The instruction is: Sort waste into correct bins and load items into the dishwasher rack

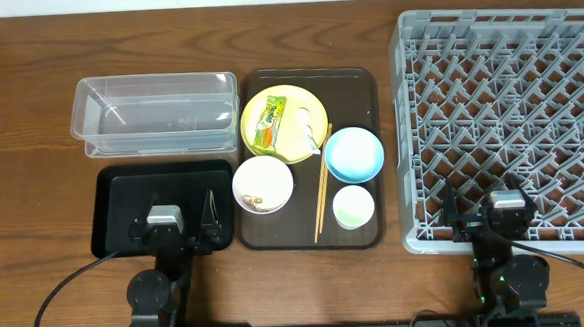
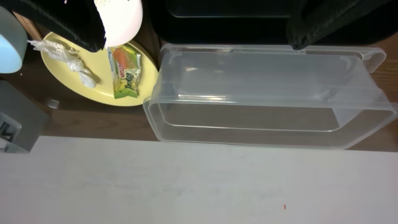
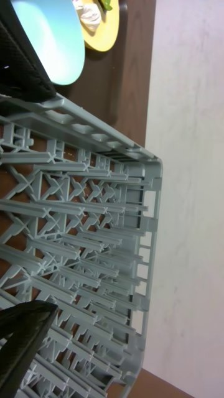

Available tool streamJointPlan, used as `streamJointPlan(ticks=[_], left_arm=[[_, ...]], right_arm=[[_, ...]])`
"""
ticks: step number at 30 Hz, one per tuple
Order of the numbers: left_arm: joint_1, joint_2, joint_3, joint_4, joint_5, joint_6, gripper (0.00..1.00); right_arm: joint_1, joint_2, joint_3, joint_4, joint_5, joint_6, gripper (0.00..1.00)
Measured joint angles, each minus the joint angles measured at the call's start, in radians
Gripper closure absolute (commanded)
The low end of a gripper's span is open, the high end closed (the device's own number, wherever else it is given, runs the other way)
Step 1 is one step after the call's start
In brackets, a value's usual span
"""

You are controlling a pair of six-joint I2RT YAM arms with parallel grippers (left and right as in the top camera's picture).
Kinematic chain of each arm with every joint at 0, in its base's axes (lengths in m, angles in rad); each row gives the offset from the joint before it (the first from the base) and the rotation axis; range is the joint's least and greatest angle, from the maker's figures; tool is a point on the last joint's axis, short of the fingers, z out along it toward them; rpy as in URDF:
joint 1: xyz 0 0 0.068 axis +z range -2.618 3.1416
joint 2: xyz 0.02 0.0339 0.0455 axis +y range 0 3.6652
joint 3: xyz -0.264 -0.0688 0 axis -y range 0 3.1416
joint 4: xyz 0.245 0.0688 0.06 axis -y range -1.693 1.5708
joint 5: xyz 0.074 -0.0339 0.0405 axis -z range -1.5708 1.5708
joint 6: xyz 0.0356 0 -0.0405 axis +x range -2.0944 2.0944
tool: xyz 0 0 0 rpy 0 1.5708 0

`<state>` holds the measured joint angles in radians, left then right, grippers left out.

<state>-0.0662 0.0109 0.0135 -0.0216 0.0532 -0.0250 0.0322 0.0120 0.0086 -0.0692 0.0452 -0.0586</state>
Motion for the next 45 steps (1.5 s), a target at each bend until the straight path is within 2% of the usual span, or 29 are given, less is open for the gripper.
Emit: streamJointPlan(ticks=[26,33,39,45], left_arm=[[0.000,0.000,0.000,0.000,0.000,-0.001,0.04],[0.000,0.019,0.020,-0.037,0.000,-0.055,0.04],[0.000,0.182,0.098,-0.166,0.001,-0.076,0.04],[0.000,0.458,0.325,-0.262,0.001,-0.080,0.04]], right_arm=[[0.000,0.000,0.000,0.001,-0.001,0.012,0.01],[0.000,0.000,0.001,0.002,-0.001,0.066,0.01],[0.000,0.069,0.058,-0.004,0.004,0.077,0.01],[0.000,0.291,0.211,-0.032,0.008,0.078,0.01]])
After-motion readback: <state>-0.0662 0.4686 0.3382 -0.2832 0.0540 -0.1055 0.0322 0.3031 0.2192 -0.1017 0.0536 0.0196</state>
